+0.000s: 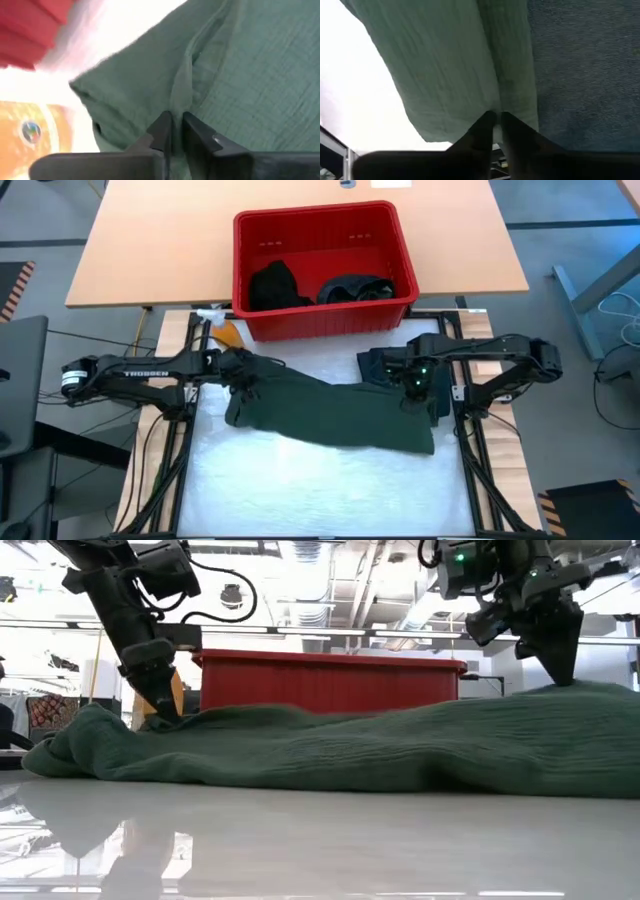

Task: Fold Laundry from Bin
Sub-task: Fold the green polo shirt

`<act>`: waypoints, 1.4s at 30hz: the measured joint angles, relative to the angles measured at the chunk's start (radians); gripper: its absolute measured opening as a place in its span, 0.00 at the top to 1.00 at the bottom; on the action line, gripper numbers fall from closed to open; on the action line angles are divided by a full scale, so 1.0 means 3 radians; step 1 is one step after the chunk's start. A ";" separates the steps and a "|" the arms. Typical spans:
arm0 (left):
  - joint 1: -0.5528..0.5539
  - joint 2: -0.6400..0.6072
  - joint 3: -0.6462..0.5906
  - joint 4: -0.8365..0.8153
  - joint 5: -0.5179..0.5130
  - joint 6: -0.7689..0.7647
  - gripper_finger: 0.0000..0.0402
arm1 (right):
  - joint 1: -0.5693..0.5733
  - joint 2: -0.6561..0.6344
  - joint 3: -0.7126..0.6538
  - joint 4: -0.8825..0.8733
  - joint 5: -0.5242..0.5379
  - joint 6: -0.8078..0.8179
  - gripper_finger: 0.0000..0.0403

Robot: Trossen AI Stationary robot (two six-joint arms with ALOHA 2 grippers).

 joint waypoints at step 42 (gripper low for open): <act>-0.1709 0.0559 -0.0553 -0.0099 0.0409 -0.1413 0.69 | 0.1764 -0.0247 -0.0328 0.2549 0.1072 0.1947 0.67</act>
